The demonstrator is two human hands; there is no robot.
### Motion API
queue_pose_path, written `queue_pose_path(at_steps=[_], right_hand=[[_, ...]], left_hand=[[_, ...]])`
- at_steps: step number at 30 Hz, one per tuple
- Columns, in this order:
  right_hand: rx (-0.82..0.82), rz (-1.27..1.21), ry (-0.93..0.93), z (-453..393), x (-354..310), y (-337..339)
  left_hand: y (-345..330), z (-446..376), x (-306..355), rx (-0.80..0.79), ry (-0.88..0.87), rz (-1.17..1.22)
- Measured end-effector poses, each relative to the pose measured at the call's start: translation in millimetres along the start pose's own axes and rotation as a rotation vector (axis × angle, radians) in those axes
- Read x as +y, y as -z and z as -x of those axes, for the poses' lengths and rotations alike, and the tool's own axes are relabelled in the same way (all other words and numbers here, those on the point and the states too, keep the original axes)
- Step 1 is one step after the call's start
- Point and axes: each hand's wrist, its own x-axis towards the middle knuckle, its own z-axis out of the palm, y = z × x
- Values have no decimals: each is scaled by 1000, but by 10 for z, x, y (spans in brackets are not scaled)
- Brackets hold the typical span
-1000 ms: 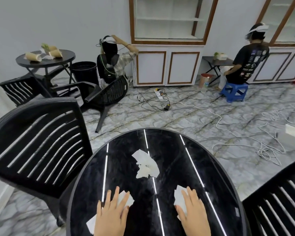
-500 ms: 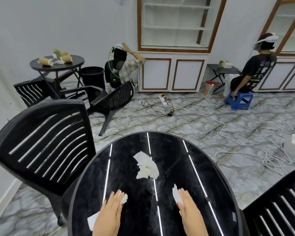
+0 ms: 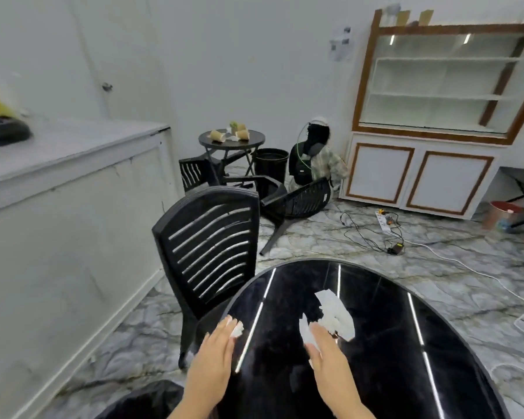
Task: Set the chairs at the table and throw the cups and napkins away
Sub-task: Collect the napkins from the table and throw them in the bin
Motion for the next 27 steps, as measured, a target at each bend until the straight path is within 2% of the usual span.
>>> queue_pose_path(at_steps=[5,13,22,27], right_hand=[[-132,-71,99,-22,-438,-461],[-284,12,284,147,-1150,-1352],[-469,54,424,704,-1741,-2211],[-504,94,391,997,-1744,-2552]], left_hand=[[514,355,-287,110,109,-9],[1355,1039,-807,356,311,-56],[2072,1954,-1252,422,423,-129],[2158,2306,-1452,443,462,-109]])
